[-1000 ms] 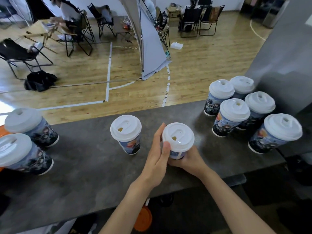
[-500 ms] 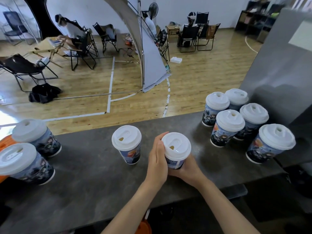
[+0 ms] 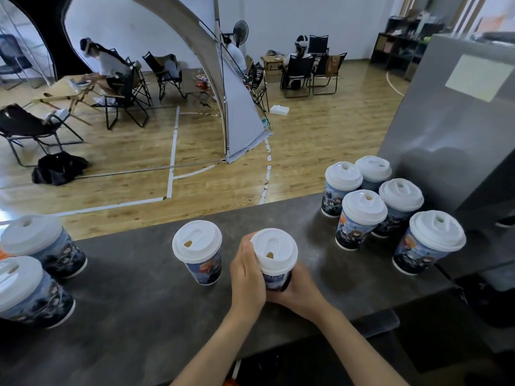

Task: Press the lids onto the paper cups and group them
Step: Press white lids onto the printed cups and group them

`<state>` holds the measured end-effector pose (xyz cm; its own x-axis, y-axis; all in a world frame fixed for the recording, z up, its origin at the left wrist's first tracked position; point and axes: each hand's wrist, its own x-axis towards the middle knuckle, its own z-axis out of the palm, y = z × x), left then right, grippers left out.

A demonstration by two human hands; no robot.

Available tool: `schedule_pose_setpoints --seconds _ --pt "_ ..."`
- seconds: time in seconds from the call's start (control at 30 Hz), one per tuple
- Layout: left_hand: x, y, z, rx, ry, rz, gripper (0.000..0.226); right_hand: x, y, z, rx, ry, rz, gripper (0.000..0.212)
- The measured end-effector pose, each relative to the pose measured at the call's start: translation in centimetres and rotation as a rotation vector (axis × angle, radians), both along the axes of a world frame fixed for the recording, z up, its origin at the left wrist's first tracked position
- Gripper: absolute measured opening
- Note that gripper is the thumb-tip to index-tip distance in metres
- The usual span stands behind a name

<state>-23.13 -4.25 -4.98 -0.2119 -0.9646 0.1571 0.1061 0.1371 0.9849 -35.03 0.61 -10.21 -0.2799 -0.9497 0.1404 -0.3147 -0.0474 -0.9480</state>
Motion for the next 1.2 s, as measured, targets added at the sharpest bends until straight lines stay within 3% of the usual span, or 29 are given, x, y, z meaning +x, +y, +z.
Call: schedule_pose_setpoints --seconds 0.27,0.4,0.5,0.73,0.97,1.07,1.13,1.2 --pt "0.0 -1.8 1.6 0.112 0.003 -0.160 0.037 -0.3 -0.1 -0.9 0.055 0.033 -0.007 0.076" --pt "-0.4 -0.3 0.7 0.078 0.039 -0.034 0.038 -0.1 -0.3 -0.7 0.051 0.050 0.003 0.086" --pt "-0.8 0.6 0.6 0.069 0.068 0.043 0.037 -0.2 -0.3 -0.9 0.047 0.096 0.006 0.081" --pt "-0.3 -2.4 2.4 0.273 0.047 -0.235 0.037 -0.7 -0.1 -1.3 0.074 0.095 -0.016 0.073" --pt "-0.7 -0.4 1.0 0.136 0.082 -0.033 0.039 -0.4 -0.4 -1.3 0.060 0.090 -0.010 0.083" --pt "-0.6 -1.8 1.9 0.243 0.074 -0.139 0.036 -0.6 -0.2 -1.4 0.067 0.085 -0.020 0.077" --pt "-0.5 -2.4 2.1 0.300 0.067 -0.220 0.050 -0.6 -0.1 -1.3 0.064 0.083 -0.009 0.076" --pt "-0.4 -2.3 1.8 0.285 0.067 -0.200 0.048 -0.4 -0.2 -1.1 0.054 0.071 -0.002 0.077"
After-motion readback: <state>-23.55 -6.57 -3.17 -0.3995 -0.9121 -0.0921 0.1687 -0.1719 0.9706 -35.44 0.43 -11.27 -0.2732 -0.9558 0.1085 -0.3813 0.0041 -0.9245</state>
